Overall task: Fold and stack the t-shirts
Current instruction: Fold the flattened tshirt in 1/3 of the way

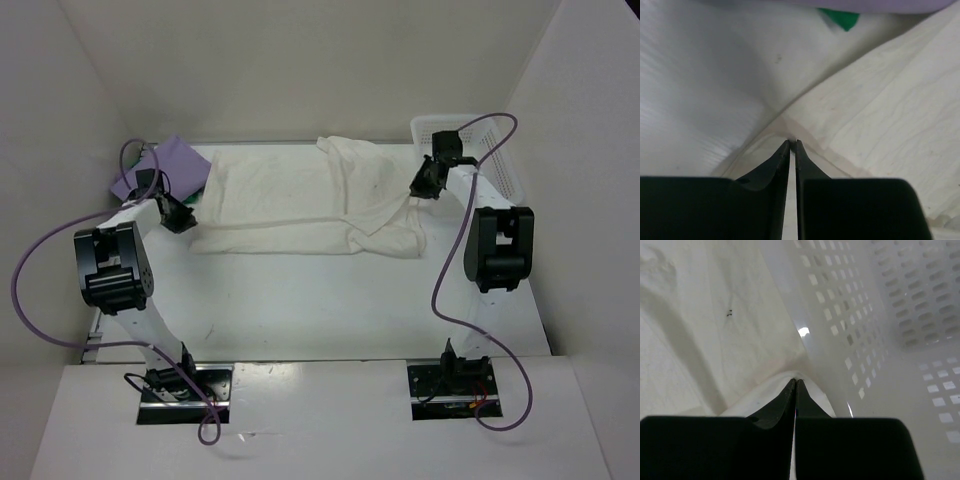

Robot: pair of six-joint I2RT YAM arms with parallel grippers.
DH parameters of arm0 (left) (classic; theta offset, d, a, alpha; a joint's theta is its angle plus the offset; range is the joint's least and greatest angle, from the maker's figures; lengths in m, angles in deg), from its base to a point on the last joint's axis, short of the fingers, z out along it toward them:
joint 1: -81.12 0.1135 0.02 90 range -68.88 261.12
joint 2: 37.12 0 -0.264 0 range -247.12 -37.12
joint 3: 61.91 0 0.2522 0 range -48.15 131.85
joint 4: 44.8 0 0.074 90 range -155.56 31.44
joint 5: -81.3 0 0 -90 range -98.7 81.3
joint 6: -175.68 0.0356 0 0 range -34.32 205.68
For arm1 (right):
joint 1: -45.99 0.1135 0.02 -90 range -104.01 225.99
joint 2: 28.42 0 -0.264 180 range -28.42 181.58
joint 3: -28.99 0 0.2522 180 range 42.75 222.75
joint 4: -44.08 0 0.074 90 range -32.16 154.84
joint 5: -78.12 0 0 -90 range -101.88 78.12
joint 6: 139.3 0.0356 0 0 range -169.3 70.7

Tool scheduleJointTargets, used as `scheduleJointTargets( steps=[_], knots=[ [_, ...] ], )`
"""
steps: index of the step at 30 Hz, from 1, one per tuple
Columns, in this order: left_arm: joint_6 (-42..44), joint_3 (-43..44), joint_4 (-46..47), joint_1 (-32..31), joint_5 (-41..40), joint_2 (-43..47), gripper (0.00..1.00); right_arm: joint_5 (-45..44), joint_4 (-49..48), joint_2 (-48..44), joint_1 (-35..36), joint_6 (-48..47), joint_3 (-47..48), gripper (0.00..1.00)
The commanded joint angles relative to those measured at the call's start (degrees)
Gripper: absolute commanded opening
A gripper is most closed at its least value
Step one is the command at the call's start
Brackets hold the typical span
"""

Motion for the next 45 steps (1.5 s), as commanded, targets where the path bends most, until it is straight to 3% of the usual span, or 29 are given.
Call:
scheduleJointTargets(
  steps=[1,5,6,9,10,12,15,16,17,19,23,26,28,29,32,36,38,45],
  knots=[
    [-0.48,3.27,4.18,-1.82,0.15,-1.11,0.15,-3.60,-2.47,1.50,-0.12,-1.13,5.19,0.00],
    [-0.48,2.13,6.90,-1.82,0.24,0.98,0.36,-4.83,-2.47,1.41,0.40,-1.13,4.68,0.04],
    [1.00,2.13,6.91,-1.82,0.23,0.99,0.34,-4.83,-2.47,1.41,0.41,-1.13,4.67,0.05],
    [2.94,3.26,5.78,-1.82,-0.99,2.49,0.47,-4.83,-2.47,-1.13,0.93,-1.13,4.15,0.23],
    [2.95,3.27,4.81,-1.82,-1.00,3.45,0.54,-4.83,-2.47,-2.27,0.94,-1.13,3.27,0.36],
    [3.65,0.21,4.19,-1.82,-1.79,8.36,0.60,-4.83,-2.99,-6.83,1.46,-1.13,1.51,0.43],
    [3.13,-9.52,4.89,-1.82,-1.09,17.23,0.56,-5.97,-3.00,-14.11,2.08,-1.13,-3.04,0.47],
    [2.43,-11.74,4.89,-1.21,0.05,20.13,0.53,-5.97,-3.52,-15.97,2.08,-1.13,-4.80,0.43],
    [1.47,-13.94,3.85,-0.42,1.10,21.20,0.45,-5.02,-3.53,-19.64,2.08,-0.61,-8.56,0.23],
    [-0.20,-19.72,2.09,1.59,4.87,22.61,0.39,-2.83,-4.05,-23.62,2.08,0.18,-15.41,0.00],
    [-3.72,-25.90,4.36,2.22,8.22,23.41,0.40,-0.96,-5.10,-32.85,5.68,2.64,-25.54,0.00],
    [-5.84,-26.44,7.52,2.22,9.54,20.00,0.52,-0.17,-5.63,-38.39,5.68,5.54,-32.23,0.12],
    [-6.54,-25.66,8.14,2.22,9.55,17.27,0.52,0.44,-5.63,-39.02,4.99,7.56,-35.12,0.18],
    [-6.54,-25.13,8.14,2.22,10.07,14.99,0.52,2.53,-6.24,-39.63,4.28,8.44,-36.36,0.28],
    [-9.26,-26.78,10.67,2.22,8.85,13.83,0.52,2.55,-9.67,-40.16,3.75,12.39,-41.72,0.40],
    [-12.78,-27.85,16.05,2.22,8.32,13.40,0.54,0.72,-13.54,-39.63,1.73,16.79,-47.61,0.45],
    [-13.40,-26.53,16.66,2.22,7.62,11.12,0.50,-2.09,-15.99,-39.63,1.73,17.50,-48.67,0.48],
    [-11.29,-23.63,16.67,2.22,6.74,7.15,0.18,-8.78,-21.79,-32.70,0.85,20.57,-48.68,0.48]
  ],
)
